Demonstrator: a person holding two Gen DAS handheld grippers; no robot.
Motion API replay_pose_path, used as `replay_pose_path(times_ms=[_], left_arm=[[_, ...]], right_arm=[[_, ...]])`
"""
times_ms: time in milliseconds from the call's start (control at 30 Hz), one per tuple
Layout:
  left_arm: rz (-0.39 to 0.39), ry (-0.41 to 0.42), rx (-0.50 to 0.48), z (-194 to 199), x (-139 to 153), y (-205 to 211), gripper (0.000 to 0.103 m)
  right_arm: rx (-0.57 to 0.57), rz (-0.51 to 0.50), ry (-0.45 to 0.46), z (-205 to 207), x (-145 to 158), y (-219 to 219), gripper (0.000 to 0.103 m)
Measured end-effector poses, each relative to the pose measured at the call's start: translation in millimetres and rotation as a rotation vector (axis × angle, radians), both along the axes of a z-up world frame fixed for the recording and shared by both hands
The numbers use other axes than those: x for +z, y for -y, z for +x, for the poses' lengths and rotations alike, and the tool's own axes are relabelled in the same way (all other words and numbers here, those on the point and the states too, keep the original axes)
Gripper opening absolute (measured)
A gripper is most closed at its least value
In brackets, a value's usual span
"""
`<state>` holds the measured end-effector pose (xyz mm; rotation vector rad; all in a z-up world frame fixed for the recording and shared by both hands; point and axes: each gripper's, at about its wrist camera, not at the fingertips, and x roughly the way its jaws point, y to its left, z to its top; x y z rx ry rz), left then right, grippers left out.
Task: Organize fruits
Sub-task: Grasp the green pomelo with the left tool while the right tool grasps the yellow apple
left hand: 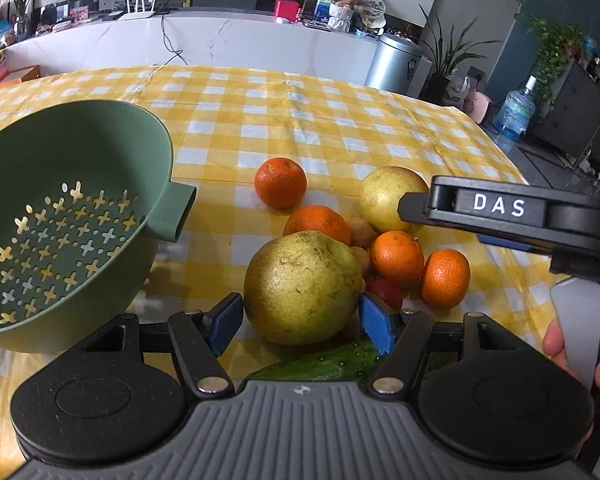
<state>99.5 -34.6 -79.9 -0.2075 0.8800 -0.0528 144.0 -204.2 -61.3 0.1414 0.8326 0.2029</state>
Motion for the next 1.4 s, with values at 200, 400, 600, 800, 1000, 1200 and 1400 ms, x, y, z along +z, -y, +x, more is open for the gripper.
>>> replay_pose_path(times_ms=[200, 400, 600, 800, 1000, 1200, 1400], left_arm=[[-0.007, -0.003, 0.032, 8, -4, 0, 0.077], [-0.022, -0.013, 0.061, 15, -7, -1, 0.077], [-0.057, -0.045, 0.127, 28, -10, -8, 0.077], [-0.098, -0.037, 0.186, 31, -14, -15, 0.077], [-0.098, -0.027, 0.205, 32, -16, -16, 0.077], [-0.084, -0.03, 0.2, 33, -16, -14, 0.075], [-0.068, -0.022, 0.193, 32, -14, -13, 0.074]], right_arm=[[-0.011, 0.032, -0.013, 11, -7, 0, 0.082], [-0.027, 0.042, -0.007, 21, -13, -3, 0.082], [-0.032, 0.02, -0.02, 34, -21, -9, 0.081], [-0.025, 0.037, -0.043, 41, -27, -10, 0.071], [-0.036, 0.089, -0.067, 45, -32, -5, 0.065], [-0.019, 0.106, -0.073, 45, -34, -7, 0.059], [-0.035, 0.112, -0.075, 42, -33, -4, 0.059]])
